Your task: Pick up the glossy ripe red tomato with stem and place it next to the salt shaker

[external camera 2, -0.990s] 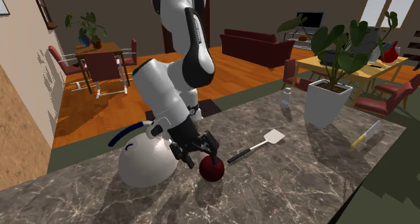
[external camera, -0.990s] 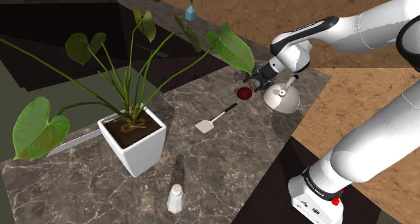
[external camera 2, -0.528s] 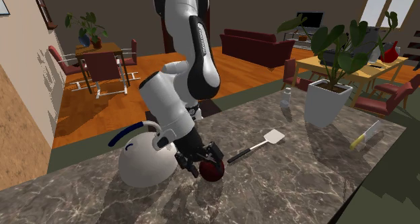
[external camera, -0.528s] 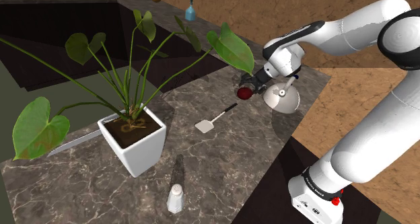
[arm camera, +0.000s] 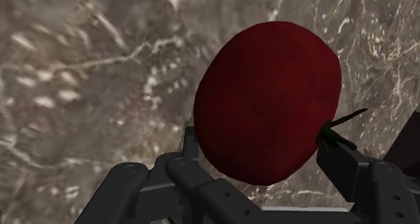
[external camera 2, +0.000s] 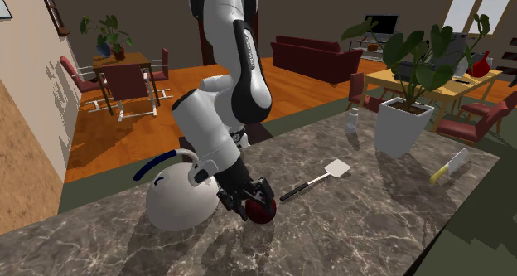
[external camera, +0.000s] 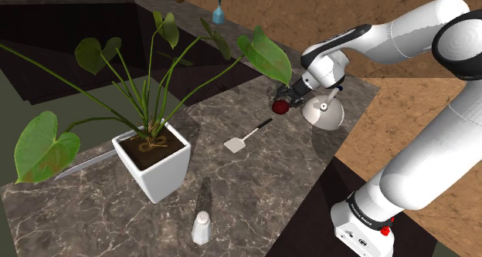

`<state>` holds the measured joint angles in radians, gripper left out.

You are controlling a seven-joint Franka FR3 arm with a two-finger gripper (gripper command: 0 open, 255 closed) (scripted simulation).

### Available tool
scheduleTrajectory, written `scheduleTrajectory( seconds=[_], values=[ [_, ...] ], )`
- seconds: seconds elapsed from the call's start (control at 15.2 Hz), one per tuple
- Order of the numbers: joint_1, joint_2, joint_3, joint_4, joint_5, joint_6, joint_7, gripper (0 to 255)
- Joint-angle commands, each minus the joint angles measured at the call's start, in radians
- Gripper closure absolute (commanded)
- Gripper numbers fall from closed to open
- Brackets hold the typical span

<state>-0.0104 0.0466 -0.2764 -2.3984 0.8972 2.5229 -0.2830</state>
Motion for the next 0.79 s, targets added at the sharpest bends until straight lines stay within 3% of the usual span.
scheduleTrajectory(
  seconds=[0.0,0.53,0.73],
  values=[
    [0.000,0.001,0.000,-0.001,0.000,0.000,0.000,255],
    [0.000,0.001,0.000,-0.001,0.000,0.000,0.000,255],
    [-0.001,-0.034,-0.004,0.000,-0.049,-0.019,0.048,255]
  ],
)
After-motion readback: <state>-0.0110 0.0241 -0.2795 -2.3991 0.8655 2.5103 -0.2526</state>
